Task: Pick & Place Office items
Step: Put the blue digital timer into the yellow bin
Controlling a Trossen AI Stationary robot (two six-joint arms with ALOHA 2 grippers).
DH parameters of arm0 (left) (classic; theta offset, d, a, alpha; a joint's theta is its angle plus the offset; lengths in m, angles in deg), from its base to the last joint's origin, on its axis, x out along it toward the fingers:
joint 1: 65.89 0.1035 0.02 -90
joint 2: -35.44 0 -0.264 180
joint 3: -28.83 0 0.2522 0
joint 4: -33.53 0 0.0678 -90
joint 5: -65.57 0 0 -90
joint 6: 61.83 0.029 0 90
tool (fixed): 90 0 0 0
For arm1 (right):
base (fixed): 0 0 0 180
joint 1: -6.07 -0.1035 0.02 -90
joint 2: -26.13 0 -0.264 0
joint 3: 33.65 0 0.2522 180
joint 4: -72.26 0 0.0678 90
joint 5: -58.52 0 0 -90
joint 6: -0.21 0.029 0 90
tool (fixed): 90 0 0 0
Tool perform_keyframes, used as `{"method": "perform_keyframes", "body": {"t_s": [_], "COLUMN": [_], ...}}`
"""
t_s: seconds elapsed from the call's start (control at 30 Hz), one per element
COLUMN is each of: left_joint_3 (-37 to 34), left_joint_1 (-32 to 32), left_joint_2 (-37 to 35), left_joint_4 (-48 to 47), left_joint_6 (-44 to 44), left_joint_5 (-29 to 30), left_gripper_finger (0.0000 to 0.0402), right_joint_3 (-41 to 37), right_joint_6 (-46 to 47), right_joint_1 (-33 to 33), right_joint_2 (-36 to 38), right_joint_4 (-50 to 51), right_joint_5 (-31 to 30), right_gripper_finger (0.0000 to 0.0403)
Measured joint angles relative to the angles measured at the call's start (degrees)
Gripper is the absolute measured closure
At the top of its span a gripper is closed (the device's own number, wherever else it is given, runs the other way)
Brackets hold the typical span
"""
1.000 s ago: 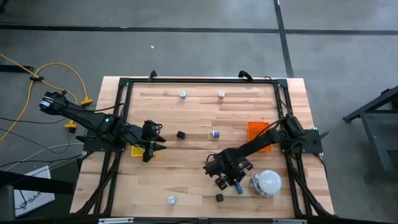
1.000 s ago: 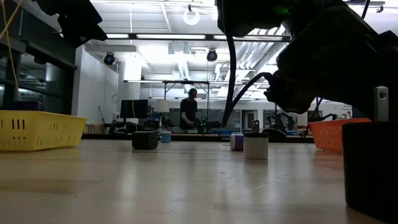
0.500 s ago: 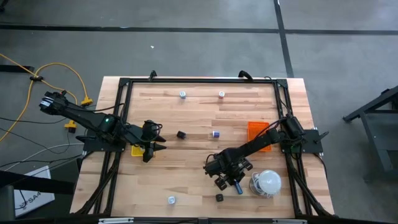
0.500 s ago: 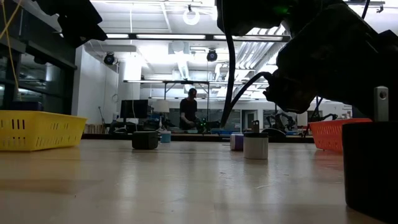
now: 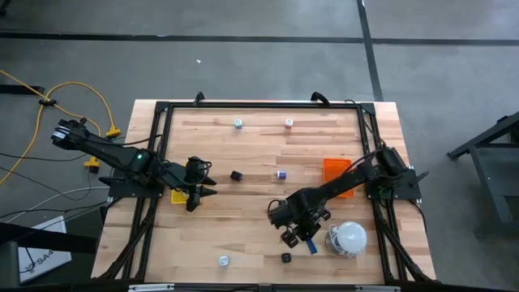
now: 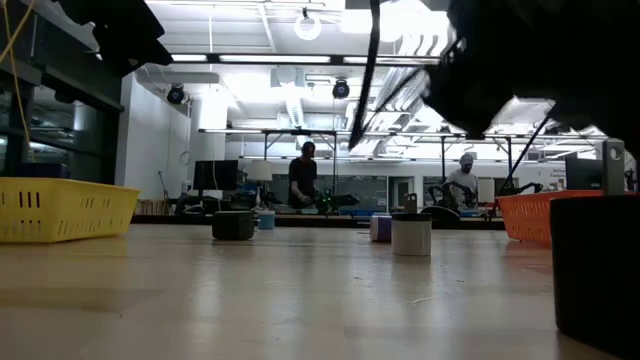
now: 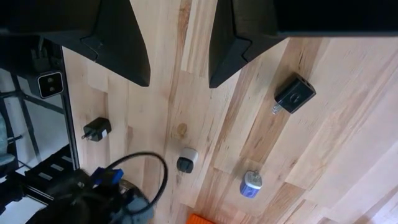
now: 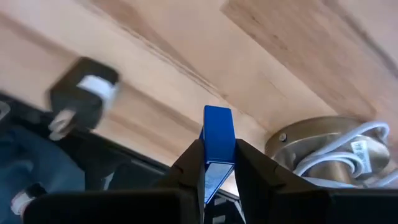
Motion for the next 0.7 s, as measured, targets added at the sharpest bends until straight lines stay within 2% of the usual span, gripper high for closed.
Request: {"method": "perform_keyframes", "body": {"t_s": [0.2, 0.33, 0.7], "left_joint_3": [0.0, 0.0, 0.0], "left_joint_1": [0.0, 0.0, 0.0], "left_joint_2": [0.0, 0.0, 0.0], "left_joint_4": [0.0, 0.3, 1.4], "left_joint_6": [0.0, 0.0, 0.0], "left_joint_5": [0.0, 0.0, 0.0], "left_gripper_finger": [0.0243, 0.0243, 0.0243], "right_joint_3": [0.0, 0.0, 0.1], "right_joint_6": [-2.3, -6.9, -35.8], "right_joint_1": [1.2, 3.1, 8.4], "right_joint_2": [6.1, 9.6, 11.9], "right_joint_4": [-4.2, -10.2, -33.8], "right_joint_5": [-5.4, -11.7, -23.4], "right_gripper_finger": [0.0347, 0.0348, 0.0348]}}
